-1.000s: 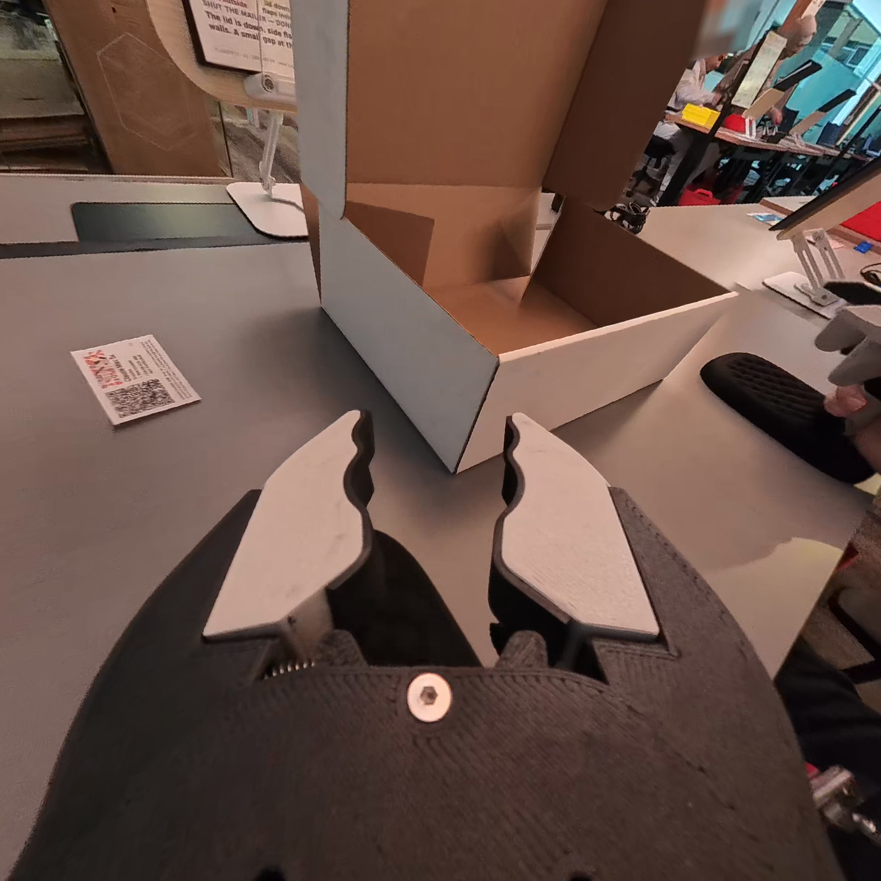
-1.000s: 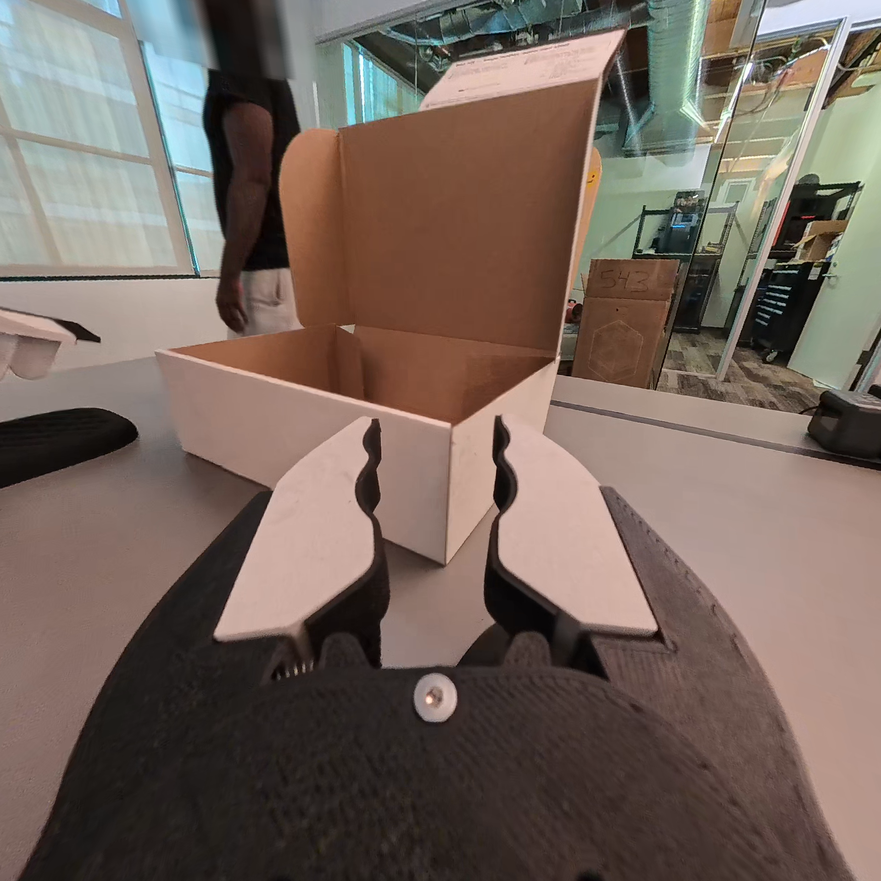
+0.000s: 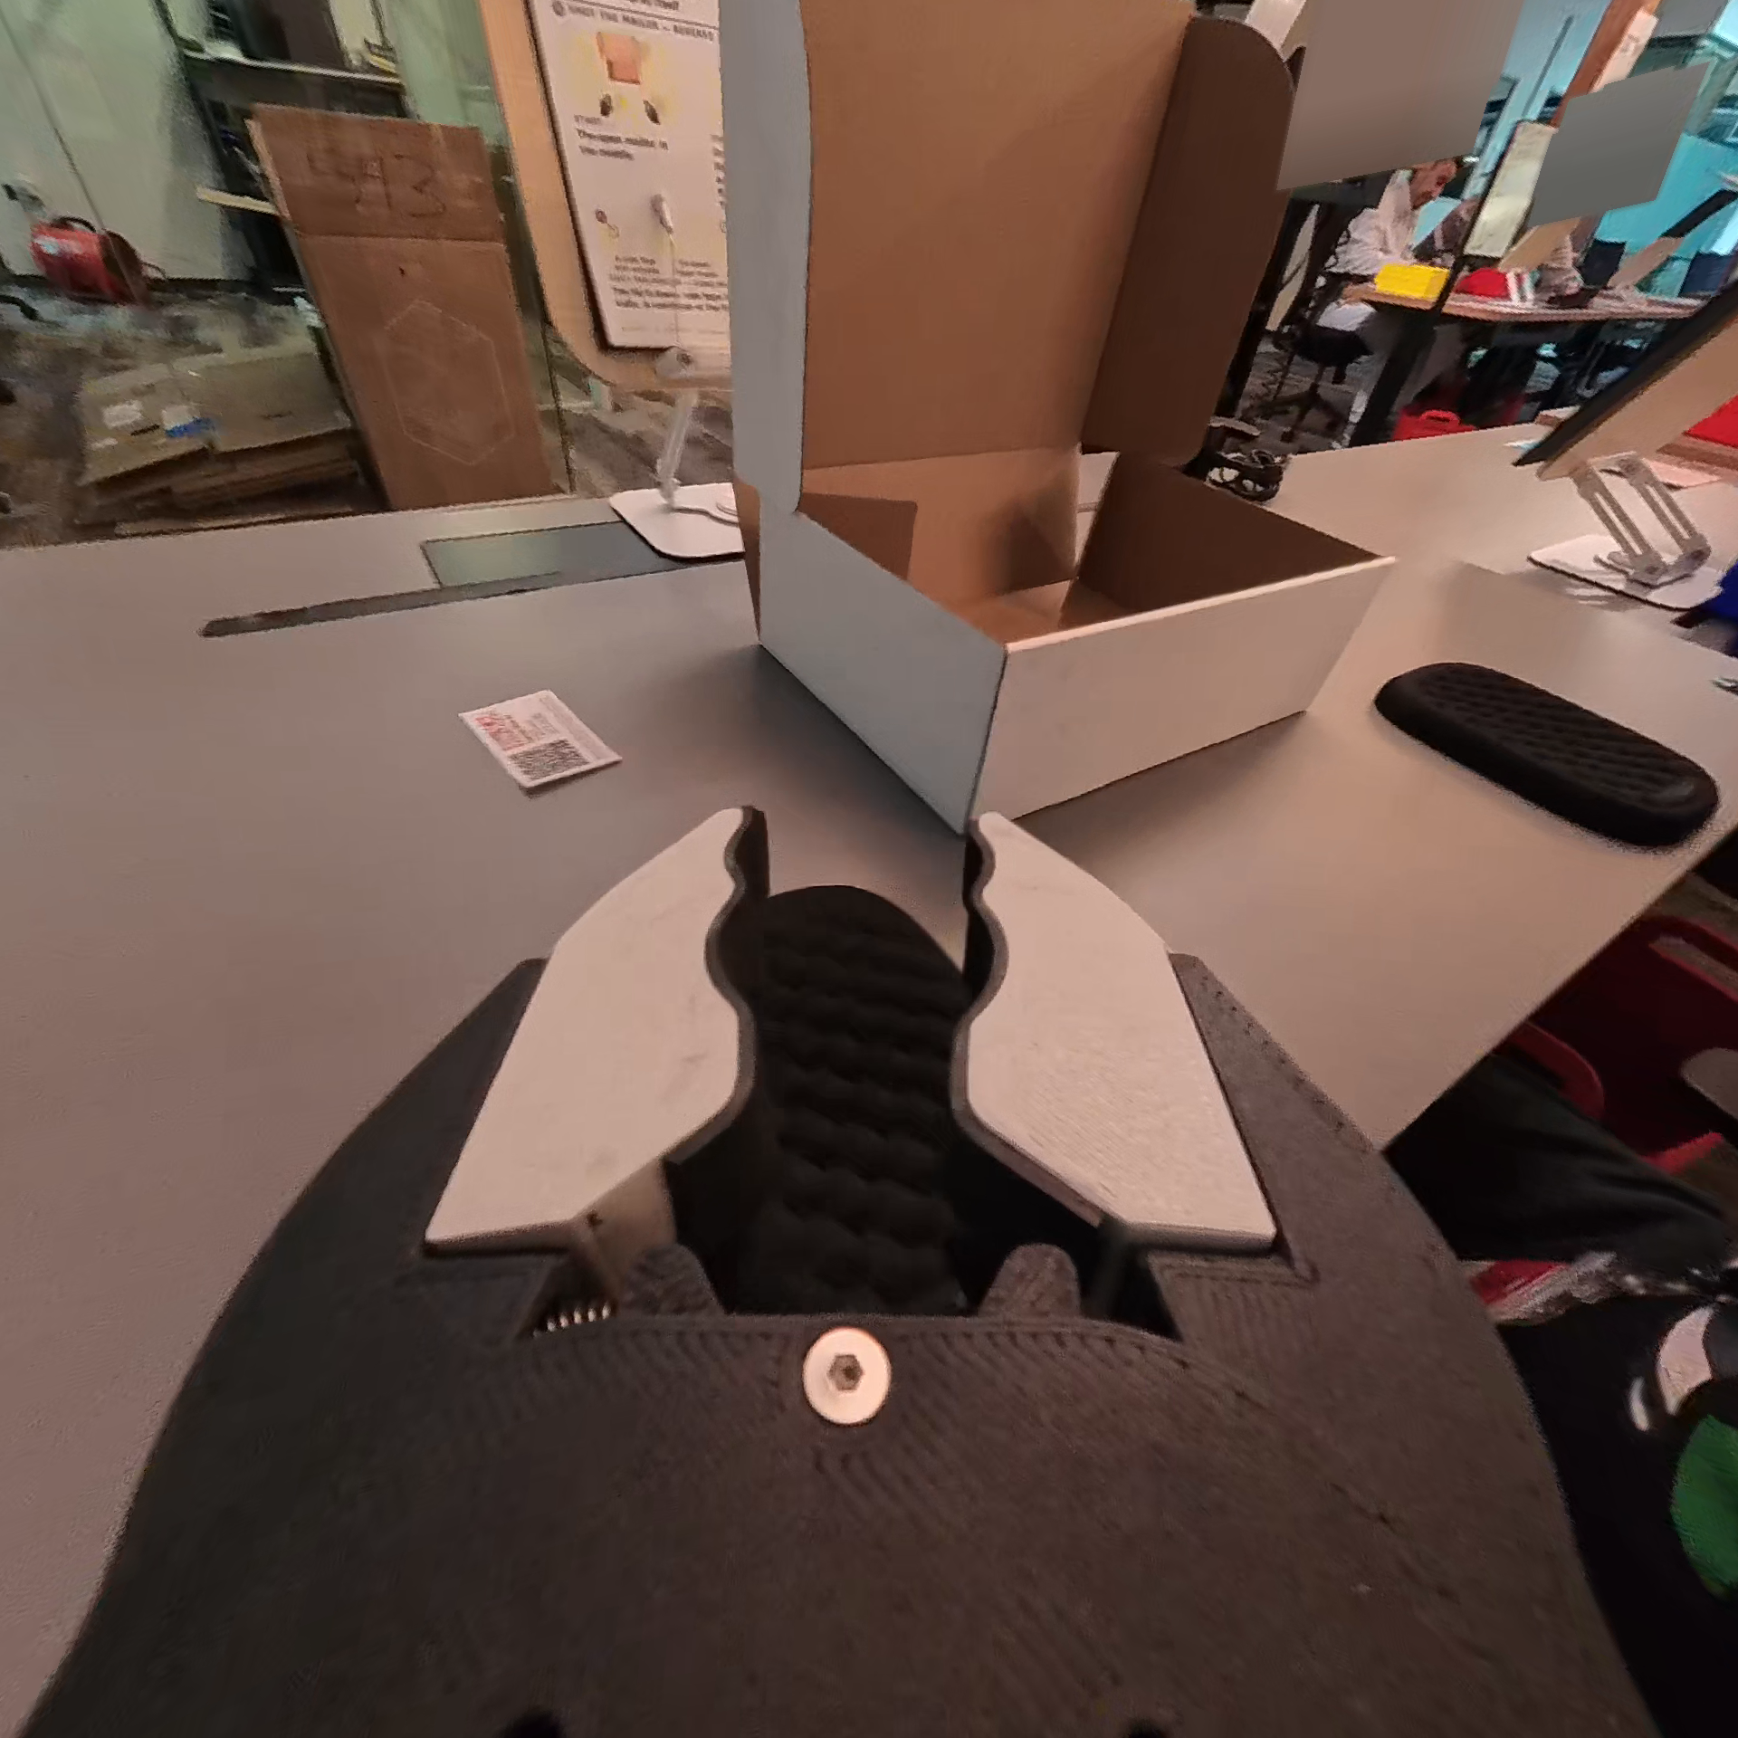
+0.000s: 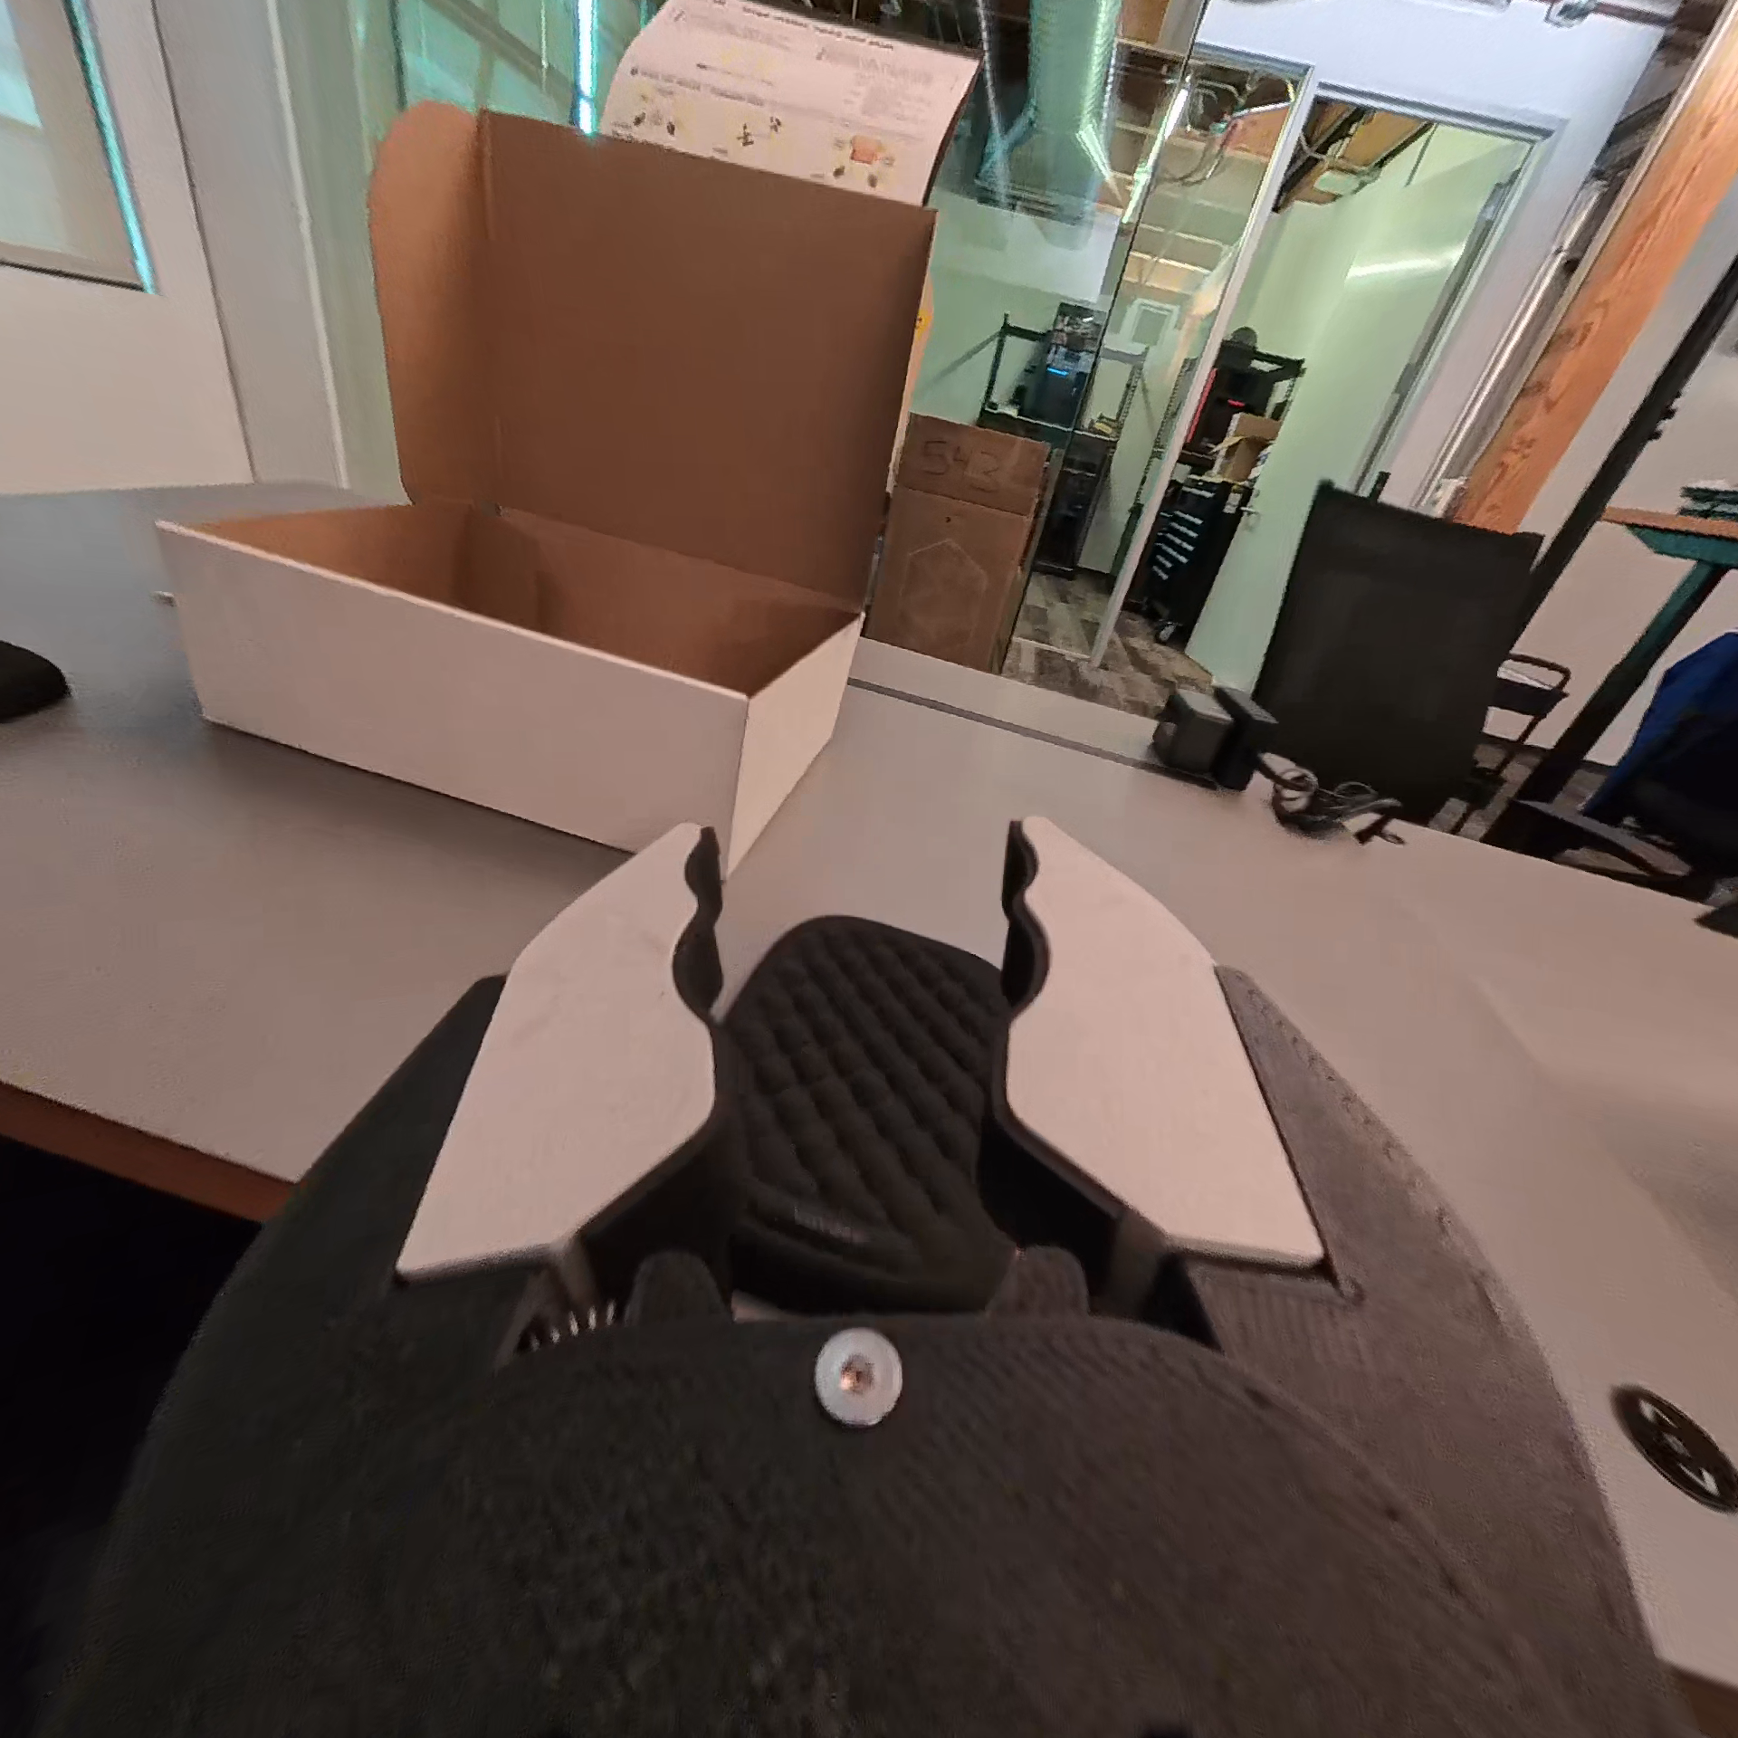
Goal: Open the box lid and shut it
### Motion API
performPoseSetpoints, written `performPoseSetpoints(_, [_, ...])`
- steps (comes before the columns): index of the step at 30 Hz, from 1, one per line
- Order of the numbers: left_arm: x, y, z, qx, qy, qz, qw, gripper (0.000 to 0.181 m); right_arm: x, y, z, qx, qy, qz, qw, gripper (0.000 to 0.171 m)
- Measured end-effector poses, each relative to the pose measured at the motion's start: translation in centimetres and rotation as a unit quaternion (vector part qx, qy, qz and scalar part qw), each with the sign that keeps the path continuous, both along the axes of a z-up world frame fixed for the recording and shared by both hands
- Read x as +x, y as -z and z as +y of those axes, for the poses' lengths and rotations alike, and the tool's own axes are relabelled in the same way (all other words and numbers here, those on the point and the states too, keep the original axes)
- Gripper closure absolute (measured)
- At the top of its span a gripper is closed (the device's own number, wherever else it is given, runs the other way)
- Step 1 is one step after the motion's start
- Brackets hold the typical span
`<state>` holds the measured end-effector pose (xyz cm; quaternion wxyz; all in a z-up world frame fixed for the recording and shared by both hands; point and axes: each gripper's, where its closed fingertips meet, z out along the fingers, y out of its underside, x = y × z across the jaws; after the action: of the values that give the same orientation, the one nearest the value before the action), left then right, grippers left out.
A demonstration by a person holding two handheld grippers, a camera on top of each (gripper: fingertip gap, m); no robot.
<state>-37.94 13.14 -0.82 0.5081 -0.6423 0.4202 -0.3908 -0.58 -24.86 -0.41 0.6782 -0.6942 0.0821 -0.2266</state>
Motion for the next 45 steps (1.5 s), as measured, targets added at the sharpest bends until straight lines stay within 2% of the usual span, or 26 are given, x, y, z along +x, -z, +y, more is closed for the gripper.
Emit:
performPoseSetpoints(7, [1.9,-1.2,-2.5,-0.020,0.034,-0.002,0.999,0.139,-1.1,-2.9,2.6,-0.007,-0.043,-0.028,0.999,0.113])
performPoseSetpoints(12, [1.1,0.5,-3.7,-0.023,0.033,0.024,0.999,0.140,-2.4,-1.6,1.7,-0.034,-0.052,-0.002,0.998,0.113])
performPoseSetpoints(16, [1.6,0.3,-3.8,-0.048,0.053,-0.014,0.997,0.140,-2.7,-0.1,0.4,-0.037,-0.030,0.001,0.999,0.113])
performPoseSetpoints(18, [1.7,-0.3,-3.5,-0.027,0.056,-0.043,0.997,0.140,-3.1,0.3,0.2,-0.033,-0.038,-0.012,0.999,0.113])
performPoseSetpoints(20, [1.5,-0.3,-2.4,-0.004,0.034,-0.043,0.998,0.139,-2.2,0.6,-0.4,-0.046,-0.011,-0.040,0.998,0.113])
performPoseSetpoints(26, [1.3,0.2,-1.8,0.010,0.017,-0.012,1.000,0.128,-1.0,1.3,-1.7,-0.059,0.009,-0.018,0.998,0.112])
performPoseSetpoints(30, [2.0,0.9,-2.1,0.009,0.020,0.018,1.000,0.123,-0.5,1.7,-2.4,-0.040,0.015,-0.002,0.999,0.113])
performPoseSetpoints(33, [3.8,0.1,-2.7,0.011,0.039,0.013,0.999,0.124,-0.3,0.7,-1.5,0.003,-0.005,0.019,1.000,0.113])
performPoseSetpoints(36, [7.7,-1.9,-4.7,0.002,0.091,-0.003,0.996,0.124,-0.6,-0.4,0.8,0.037,-0.038,0.039,0.998,0.113])
performPoseSetpoints(40, [13.4,-3.5,-7.9,0.018,0.155,-0.012,0.988,0.122,-1.2,0.0,3.5,0.022,-0.054,0.061,0.996,0.113])
performPoseSetpoints(42, [16.1,-3.2,-9.6,-0.007,0.193,-0.022,0.981,0.121,-1.7,0.7,4.6,0.021,-0.067,0.097,0.993,0.113])
performPoseSetpoints(45, [18.9,-1.7,-13.7,-0.067,0.296,-0.024,0.953,0.113,-3.3,0.8,6.2,0.038,-0.127,0.125,0.983,0.112])
